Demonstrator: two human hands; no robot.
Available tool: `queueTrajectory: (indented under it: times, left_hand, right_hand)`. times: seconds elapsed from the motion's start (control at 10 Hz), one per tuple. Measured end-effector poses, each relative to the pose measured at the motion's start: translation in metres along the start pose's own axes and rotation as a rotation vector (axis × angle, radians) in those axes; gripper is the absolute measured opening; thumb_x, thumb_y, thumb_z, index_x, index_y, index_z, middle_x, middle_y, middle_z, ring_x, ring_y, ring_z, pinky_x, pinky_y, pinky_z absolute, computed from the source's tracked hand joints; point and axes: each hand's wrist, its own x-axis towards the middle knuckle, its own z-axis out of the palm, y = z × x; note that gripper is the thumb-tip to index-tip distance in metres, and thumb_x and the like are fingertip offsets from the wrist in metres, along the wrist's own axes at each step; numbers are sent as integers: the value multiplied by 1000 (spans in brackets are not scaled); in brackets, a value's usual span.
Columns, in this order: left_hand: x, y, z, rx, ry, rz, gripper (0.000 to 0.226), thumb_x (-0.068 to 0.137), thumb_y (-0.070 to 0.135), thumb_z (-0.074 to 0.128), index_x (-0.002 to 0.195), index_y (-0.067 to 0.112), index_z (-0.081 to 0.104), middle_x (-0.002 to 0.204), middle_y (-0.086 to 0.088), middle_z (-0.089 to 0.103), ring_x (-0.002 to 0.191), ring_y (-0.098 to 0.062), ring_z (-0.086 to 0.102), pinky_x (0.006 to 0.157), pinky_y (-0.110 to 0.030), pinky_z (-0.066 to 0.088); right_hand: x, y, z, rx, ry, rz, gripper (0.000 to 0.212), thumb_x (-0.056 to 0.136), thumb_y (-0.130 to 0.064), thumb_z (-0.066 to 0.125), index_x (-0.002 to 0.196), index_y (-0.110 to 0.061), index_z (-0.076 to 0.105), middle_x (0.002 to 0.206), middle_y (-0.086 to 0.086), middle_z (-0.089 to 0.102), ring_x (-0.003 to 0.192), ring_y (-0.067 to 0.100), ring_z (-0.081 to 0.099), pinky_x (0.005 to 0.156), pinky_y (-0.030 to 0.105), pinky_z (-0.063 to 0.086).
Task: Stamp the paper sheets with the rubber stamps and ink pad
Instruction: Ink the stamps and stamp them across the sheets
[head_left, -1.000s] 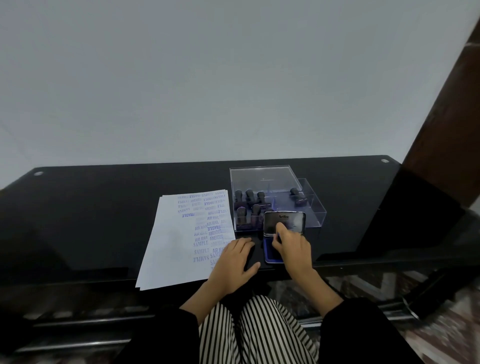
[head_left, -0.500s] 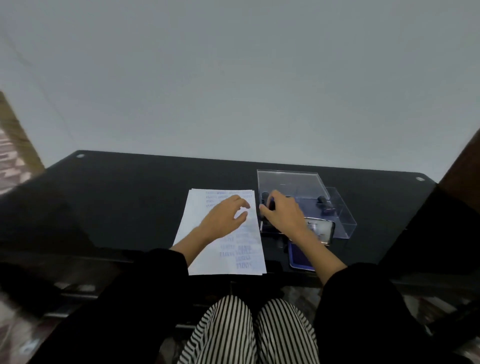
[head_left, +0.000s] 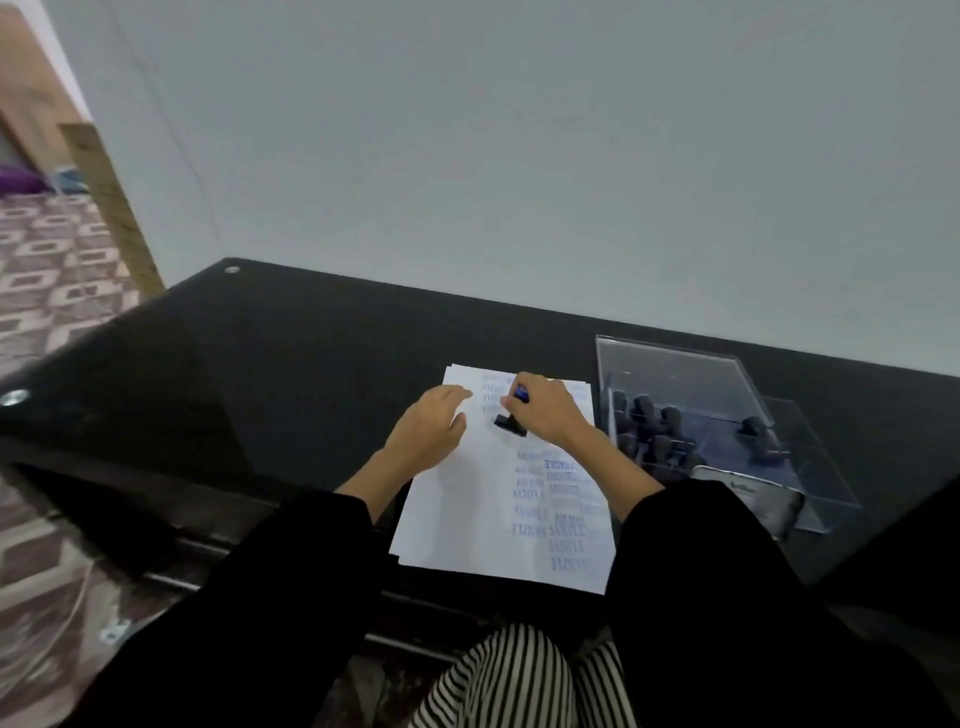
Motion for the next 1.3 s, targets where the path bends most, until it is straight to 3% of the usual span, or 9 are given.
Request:
queueTrajectory:
  times: [0.3, 0.5, 0.8, 1.1, 1.3]
  left_hand:
    - [11, -14, 26, 161, -74, 19, 49, 101, 27, 28, 148, 15, 21, 157, -1, 13, 146, -17, 6, 117, -39, 11]
    - [8, -19, 38, 186, -123, 8, 50, 102, 30, 24, 149, 15, 16, 158, -1, 9, 146, -16, 3, 118, -36, 4]
    - [7, -19, 40, 224, -107, 24, 50, 102, 30, 22, 149, 14, 15, 158, -2, 9, 146, -17, 4, 118, -35, 3]
    - [8, -22, 42, 215, -103, 26, 50, 102, 30, 23, 148, 14, 17, 158, -2, 10, 146, -17, 4, 118, -36, 4]
    - [8, -21, 42, 221, -96, 31, 50, 102, 30, 23, 148, 14, 16, 158, -2, 10, 146, -17, 5, 118, -36, 4]
  right_hand:
    - [21, -1, 22, -124, -17, -45, 20, 94, -25, 48, 82, -9, 46, 80, 8, 53, 73, 21, 48, 64, 30, 38]
    - [24, 2, 28, -169, -32, -40, 23, 95, -24, 47, 101, -4, 57, 98, 14, 63, 76, 21, 51, 71, 33, 45]
    - [17, 2, 31, -135, -70, -26, 13, 98, -21, 41, 90, -11, 37, 73, 5, 47, 56, 13, 37, 48, 24, 26]
    - [9, 7, 42, -142, 9, -72, 11, 99, -20, 39, 92, -14, 34, 77, 8, 51, 52, 11, 37, 49, 23, 30]
    - [18, 6, 40, -135, -35, -41, 11, 98, -20, 42, 92, -14, 35, 82, 11, 55, 61, 17, 44, 53, 26, 33]
